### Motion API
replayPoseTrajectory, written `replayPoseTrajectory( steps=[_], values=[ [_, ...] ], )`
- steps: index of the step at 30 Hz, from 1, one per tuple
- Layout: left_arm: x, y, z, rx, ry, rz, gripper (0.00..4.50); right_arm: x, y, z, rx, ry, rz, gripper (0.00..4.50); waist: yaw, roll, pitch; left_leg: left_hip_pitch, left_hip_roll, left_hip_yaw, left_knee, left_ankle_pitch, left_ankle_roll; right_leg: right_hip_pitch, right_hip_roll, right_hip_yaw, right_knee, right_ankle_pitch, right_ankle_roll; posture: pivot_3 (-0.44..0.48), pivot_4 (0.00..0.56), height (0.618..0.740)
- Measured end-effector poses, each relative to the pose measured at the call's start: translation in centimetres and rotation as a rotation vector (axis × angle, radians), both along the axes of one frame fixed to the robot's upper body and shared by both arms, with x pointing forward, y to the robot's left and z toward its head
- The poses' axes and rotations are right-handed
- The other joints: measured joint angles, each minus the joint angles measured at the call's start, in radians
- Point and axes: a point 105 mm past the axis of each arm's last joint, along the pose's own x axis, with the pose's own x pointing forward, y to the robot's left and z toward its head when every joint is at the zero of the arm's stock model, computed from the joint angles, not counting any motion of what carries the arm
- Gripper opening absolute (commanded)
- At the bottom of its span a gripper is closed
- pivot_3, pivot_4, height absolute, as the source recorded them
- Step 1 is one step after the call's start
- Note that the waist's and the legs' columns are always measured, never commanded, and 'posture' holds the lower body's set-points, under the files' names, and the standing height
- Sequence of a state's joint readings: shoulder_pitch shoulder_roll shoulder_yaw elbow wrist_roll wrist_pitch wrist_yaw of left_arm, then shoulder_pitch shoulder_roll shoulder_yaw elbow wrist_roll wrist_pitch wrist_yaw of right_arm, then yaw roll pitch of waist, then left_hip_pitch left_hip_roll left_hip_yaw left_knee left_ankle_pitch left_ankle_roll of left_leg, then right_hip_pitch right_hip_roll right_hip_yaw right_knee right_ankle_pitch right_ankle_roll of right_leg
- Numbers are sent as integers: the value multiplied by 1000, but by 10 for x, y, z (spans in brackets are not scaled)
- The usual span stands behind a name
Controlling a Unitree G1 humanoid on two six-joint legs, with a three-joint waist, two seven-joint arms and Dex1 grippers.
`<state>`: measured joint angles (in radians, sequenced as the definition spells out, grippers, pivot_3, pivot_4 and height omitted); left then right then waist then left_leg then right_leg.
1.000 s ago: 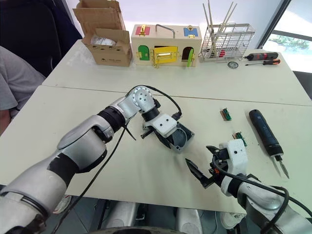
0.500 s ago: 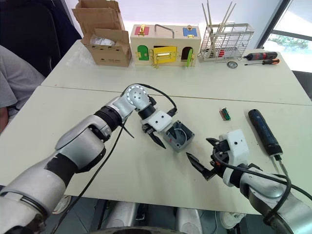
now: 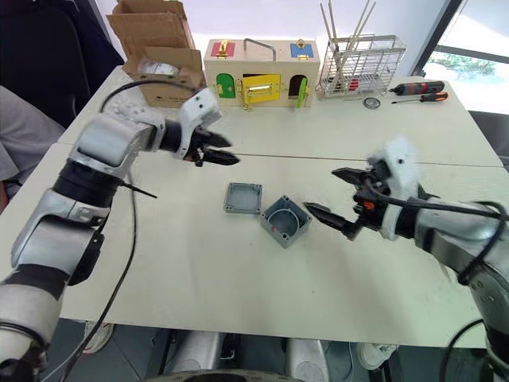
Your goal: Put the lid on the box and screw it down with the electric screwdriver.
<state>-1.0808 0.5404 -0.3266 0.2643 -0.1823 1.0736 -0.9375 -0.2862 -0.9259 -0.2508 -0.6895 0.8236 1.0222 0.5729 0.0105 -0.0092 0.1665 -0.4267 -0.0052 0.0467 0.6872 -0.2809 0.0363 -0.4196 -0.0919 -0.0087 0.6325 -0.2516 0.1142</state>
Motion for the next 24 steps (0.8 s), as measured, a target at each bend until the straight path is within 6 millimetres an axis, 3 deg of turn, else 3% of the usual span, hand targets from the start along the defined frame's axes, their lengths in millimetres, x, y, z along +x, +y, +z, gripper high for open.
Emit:
replayPoseTrajectory(
  steps=[5,8,13,18,24],
  values=[
    [-6,5,-44,44,163,262,2648,14,12,-3,-32,6,62,4500,5,-1,0,-1,-1,0,0,1,-2,0,-2,0,0,0,0,0,150,731],
    [-4,1,-46,18,187,342,2648,17,12,-15,-89,32,76,4500,3,-1,1,-1,-2,1,0,1,-2,0,-2,0,0,0,0,0,150,731],
    [-3,-7,-45,1,208,387,2648,21,12,-19,-120,25,79,4500,2,-1,1,0,-1,1,0,2,-3,-1,-2,0,1,0,0,0,150,731],
    [-5,-12,-47,4,226,382,2648,21,10,-20,-130,17,68,4500,4,-1,0,0,-1,1,0,3,-4,-1,-2,0,1,0,0,0,150,731],
    [-12,-33,-66,46,253,311,2648,18,8,-26,-142,19,43,4500,3,-1,0,0,-3,2,0,3,-5,-1,-4,1,1,0,0,0,150,731]
  ],
)
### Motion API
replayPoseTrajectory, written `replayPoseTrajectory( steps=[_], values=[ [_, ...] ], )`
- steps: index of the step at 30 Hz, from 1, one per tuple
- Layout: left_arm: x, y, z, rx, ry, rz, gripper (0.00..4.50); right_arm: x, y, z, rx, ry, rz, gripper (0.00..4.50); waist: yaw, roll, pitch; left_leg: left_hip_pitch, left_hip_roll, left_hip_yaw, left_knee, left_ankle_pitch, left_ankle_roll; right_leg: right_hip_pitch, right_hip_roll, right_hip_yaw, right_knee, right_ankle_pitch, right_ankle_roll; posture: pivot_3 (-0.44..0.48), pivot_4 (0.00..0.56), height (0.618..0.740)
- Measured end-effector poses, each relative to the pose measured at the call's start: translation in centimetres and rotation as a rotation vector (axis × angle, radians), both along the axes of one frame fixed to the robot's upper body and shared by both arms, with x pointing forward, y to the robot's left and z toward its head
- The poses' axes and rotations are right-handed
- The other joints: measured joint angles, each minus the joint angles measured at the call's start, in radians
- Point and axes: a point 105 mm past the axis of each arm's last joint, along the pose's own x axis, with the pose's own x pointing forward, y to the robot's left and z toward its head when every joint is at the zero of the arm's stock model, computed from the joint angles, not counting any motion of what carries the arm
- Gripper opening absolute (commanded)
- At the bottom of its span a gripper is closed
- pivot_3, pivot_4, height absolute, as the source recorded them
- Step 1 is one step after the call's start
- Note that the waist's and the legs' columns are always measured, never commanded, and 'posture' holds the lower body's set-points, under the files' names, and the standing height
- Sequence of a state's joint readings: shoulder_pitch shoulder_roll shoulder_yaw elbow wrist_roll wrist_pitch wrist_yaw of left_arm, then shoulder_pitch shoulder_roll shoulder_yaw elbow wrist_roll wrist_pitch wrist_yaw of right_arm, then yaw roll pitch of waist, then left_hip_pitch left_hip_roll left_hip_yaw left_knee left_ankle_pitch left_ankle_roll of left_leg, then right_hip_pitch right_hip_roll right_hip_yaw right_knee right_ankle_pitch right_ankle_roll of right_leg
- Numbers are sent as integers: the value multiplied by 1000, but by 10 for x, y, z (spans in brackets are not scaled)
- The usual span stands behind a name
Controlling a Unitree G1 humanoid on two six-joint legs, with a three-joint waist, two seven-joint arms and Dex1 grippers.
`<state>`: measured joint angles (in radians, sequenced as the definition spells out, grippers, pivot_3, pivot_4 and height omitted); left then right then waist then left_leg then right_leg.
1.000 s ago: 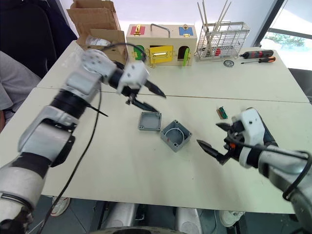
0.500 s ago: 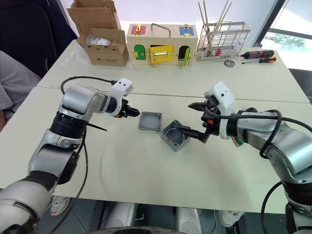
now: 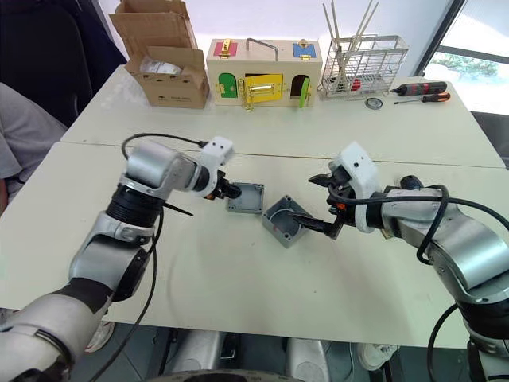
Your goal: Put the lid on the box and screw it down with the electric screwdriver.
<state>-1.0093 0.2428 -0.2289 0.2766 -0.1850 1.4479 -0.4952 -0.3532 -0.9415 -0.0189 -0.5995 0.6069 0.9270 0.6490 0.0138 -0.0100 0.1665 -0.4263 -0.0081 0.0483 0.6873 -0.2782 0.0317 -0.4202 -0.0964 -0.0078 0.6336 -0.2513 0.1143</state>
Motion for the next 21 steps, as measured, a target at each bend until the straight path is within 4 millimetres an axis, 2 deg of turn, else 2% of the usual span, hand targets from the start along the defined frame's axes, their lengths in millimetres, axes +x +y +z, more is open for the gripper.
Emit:
replayPoseTrajectory(
  steps=[1,4,7,8,15,19,21],
  values=[
    [1,-1,0,2,-6,-5,2648,0,-1,0,-2,-4,-7,4500,1,0,0,0,0,0,0,0,0,0,0,0,0,0,0,0,150,731],
    [3,-3,-2,29,-31,-31,1900,-1,-2,0,-4,-10,-21,4500,5,0,-1,1,0,0,0,0,0,1,0,0,1,0,0,0,150,731],
    [5,-2,-4,53,-50,-54,402,-1,-4,4,-2,-26,-35,4500,5,0,-1,1,0,0,0,0,0,1,-1,0,0,0,0,0,150,731],
    [5,-2,-3,59,-58,-61,31,-1,-5,4,-2,-29,-41,4500,6,1,-1,1,-1,0,0,0,0,1,-1,0,0,0,0,0,150,731],
    [6,-3,-2,64,-80,-63,31,0,-4,6,21,-36,-48,4500,6,1,-1,1,-1,0,0,0,0,1,-1,0,0,0,0,0,150,731],
    [18,8,2,17,-201,-20,31,10,2,23,204,-79,-73,4500,0,0,-1,1,0,-1,0,0,-1,0,-1,0,1,0,0,0,150,731],
    [33,20,22,-54,-346,36,31,19,7,32,336,-88,-86,4500,-2,0,0,0,0,0,-1,1,-2,-2,-1,0,2,0,0,0,150,731]
  ],
)
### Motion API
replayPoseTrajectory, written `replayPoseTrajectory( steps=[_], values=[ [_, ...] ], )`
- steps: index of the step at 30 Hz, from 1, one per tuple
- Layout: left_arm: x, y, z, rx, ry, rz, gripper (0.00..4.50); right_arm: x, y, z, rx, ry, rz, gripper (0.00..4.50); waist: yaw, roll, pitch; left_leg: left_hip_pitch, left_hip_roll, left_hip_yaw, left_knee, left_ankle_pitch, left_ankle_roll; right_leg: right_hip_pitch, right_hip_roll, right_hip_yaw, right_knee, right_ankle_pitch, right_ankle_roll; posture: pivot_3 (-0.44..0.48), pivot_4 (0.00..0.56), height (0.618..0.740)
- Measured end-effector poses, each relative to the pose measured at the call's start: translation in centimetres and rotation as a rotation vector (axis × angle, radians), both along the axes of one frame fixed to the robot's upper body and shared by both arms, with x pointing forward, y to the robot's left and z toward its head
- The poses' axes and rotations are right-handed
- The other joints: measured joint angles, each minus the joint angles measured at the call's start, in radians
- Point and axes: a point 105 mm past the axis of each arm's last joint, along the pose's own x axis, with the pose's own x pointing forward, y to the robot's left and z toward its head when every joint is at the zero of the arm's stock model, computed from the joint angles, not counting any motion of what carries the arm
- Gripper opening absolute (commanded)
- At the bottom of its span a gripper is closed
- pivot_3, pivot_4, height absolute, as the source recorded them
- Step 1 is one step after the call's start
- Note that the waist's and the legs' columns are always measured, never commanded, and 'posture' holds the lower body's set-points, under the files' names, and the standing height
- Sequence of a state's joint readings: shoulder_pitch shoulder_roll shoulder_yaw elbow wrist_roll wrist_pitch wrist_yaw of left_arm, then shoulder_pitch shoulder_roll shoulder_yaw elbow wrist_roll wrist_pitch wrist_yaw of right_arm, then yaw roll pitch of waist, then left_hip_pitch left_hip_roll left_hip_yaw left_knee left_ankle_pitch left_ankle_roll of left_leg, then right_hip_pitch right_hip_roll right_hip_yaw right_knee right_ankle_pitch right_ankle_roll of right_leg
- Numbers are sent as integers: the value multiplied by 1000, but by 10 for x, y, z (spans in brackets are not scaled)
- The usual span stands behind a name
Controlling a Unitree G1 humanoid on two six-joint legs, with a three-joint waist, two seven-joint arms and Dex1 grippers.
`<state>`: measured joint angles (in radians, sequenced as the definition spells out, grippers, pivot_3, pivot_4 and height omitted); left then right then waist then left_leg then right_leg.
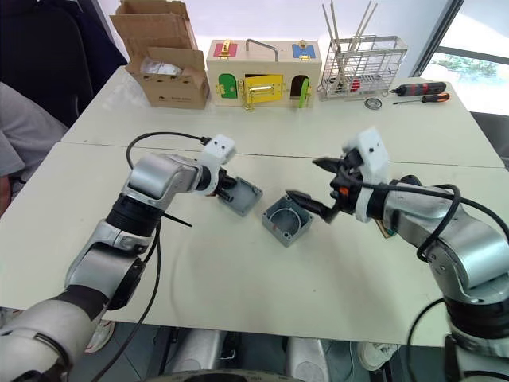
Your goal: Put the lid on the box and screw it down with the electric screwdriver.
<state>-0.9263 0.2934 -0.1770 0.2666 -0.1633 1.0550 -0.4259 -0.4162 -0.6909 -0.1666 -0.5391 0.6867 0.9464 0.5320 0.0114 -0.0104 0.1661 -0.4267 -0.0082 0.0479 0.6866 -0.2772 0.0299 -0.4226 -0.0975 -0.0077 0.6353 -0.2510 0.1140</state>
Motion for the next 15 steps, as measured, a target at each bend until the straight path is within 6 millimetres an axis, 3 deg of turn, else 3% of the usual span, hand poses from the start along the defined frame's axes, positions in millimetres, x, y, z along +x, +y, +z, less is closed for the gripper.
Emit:
replayPoseTrajectory(
  steps=[4,7,11,15],
  values=[
    [15,18,76,-227,-348,34,31,17,13,12,236,23,22,4500,1,0,0,-1,0,1,-4,4,-8,-3,0,0,0,0,0,0,150,731],
    [11,26,111,-351,-508,24,31,29,22,16,365,57,44,4500,2,0,0,-1,0,3,-3,4,-8,-3,-1,0,0,0,0,0,150,731],
    [-3,12,130,-458,-643,-30,31,50,38,14,513,136,67,4500,2,0,0,-1,-1,4,-2,2,-4,-2,-1,0,0,1,1,0,150,731],
    [-10,-3,124,-474,-654,-67,31,61,44,23,556,137,87,4500,1,0,0,-1,-1,3,-2,2,-4,-2,0,0,3,1,1,0,150,731]
  ],
)
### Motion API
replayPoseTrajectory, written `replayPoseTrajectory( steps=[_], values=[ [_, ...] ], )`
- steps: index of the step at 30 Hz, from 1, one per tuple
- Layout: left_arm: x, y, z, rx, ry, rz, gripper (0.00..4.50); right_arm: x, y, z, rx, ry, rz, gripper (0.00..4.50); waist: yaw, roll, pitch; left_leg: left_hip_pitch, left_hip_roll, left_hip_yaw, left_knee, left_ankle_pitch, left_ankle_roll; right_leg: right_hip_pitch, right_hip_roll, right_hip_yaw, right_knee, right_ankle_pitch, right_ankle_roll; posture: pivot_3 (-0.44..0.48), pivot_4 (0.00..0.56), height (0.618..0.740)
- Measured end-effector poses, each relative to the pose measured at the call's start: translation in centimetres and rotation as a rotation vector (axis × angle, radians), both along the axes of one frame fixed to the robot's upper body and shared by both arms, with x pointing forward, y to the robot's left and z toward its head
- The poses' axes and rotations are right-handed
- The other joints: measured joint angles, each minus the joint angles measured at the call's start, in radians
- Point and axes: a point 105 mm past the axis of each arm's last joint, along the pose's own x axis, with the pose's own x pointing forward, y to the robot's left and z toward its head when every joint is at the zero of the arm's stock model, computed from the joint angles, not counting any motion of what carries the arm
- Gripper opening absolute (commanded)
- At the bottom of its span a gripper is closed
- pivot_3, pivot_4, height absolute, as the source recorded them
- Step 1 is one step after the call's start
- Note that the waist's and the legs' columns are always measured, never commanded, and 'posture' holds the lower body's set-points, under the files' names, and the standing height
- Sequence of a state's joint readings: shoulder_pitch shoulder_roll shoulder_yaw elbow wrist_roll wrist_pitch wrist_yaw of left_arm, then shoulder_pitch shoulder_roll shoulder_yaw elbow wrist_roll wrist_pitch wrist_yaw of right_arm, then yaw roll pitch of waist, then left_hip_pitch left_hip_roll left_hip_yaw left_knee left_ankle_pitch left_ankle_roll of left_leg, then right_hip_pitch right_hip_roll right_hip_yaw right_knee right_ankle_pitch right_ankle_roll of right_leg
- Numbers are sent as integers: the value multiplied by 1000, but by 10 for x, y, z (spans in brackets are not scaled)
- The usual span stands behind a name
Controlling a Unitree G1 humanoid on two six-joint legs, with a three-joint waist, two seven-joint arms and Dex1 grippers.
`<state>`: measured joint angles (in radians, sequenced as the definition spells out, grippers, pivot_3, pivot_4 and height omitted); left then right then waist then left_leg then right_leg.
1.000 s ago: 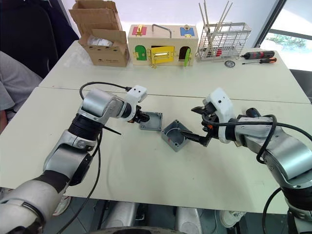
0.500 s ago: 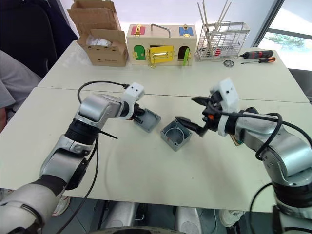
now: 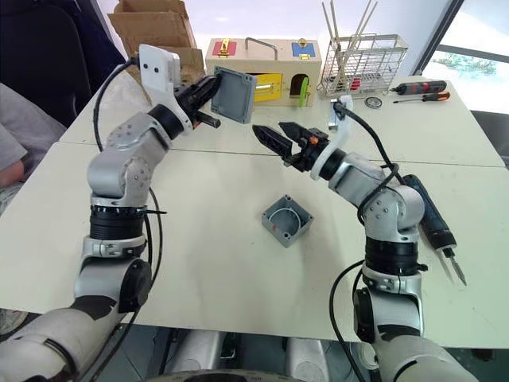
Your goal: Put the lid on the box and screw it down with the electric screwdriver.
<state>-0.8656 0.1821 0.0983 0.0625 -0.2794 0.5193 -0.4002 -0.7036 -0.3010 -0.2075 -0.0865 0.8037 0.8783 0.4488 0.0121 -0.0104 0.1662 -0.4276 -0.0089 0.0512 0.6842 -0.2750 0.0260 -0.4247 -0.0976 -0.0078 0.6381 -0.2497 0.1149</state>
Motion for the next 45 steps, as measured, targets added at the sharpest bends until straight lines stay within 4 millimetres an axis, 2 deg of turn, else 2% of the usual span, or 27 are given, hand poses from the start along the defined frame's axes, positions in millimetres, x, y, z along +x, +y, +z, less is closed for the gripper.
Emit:
replayPoseTrajectory(
  steps=[6,11,14,17,20,21,23,26,29,31,33,36,39,43,45],
  values=[
    [-11,-15,-1,8,-25,-48,31,1,1,6,42,2,29,4500,-3,0,0,0,0,0,0,-1,2,0,0,0,0,0,0,0,150,731],
    [-13,-17,0,12,-33,-61,31,-1,0,8,60,3,43,4500,-3,0,0,1,0,0,0,-1,2,0,0,0,1,0,0,0,150,731],
    [-13,-17,0,14,-35,-65,0,-1,-1,9,70,2,45,3815,-2,0,0,1,0,0,0,-1,2,0,0,0,1,0,0,0,150,731],
    [-13,-17,0,17,-36,-69,0,-1,-2,10,75,1,46,2833,-2,0,0,1,0,0,0,-1,2,0,0,0,1,0,0,0,150,731],
    [-14,-17,0,27,-39,-79,0,-2,-2,10,79,0,50,1559,-2,0,0,1,0,0,0,-1,2,0,1,0,1,0,0,0,150,731],
    [-14,-17,0,28,-38,-78,0,-3,-1,11,82,-2,59,964,-2,0,0,1,0,0,0,-1,2,0,1,0,1,0,0,0,150,731],
    [-14,-17,1,28,-47,-77,0,-3,-1,11,75,-5,54,104,-2,0,0,0,0,0,0,-1,2,0,1,0,1,0,0,0,150,731],
    [-14,-17,1,29,-49,-77,0,-3,-1,11,75,-5,54,102,-2,0,0,0,0,0,0,-1,2,0,1,0,1,0,0,0,150,731],
    [-17,-17,1,27,-44,-101,1065,-4,-2,11,68,-6,53,102,-2,0,0,0,1,0,0,-1,2,0,1,0,1,0,0,0,150,731],
    [-20,-19,-1,18,-27,-147,1981,-7,-2,11,48,-25,59,102,-2,0,0,0,1,0,0,-1,2,0,1,0,1,0,0,0,150,731],
    [-22,-19,1,-7,-16,-184,3093,-11,-1,14,23,-65,53,102,-3,0,0,0,1,0,0,-1,2,0,1,0,1,0,0,0,150,731],
    [-24,-9,7,-58,-6,-212,4465,-16,0,19,-17,-145,18,102,-5,0,0,0,1,0,0,-1,2,0,1,0,1,0,0,0,150,731],
    [-25,7,19,-105,3,-232,4465,-17,-7,19,-120,-242,-81,102,-4,0,0,0,1,-1,0,-1,2,-1,1,0,1,0,0,0,150,731],
    [-25,50,26,-144,36,-196,4465,-27,-35,6,-531,-514,-343,102,-3,0,0,0,0,0,0,-1,2,-1,1,0,-3,0,0,0,150,731],
    [-25,55,19,-133,59,-207,4465,-34,-39,-2,-668,-629,-426,102,-2,0,0,1,0,0,0,0,1,0,1,0,-3,0,0,0,150,731]
  ],
)
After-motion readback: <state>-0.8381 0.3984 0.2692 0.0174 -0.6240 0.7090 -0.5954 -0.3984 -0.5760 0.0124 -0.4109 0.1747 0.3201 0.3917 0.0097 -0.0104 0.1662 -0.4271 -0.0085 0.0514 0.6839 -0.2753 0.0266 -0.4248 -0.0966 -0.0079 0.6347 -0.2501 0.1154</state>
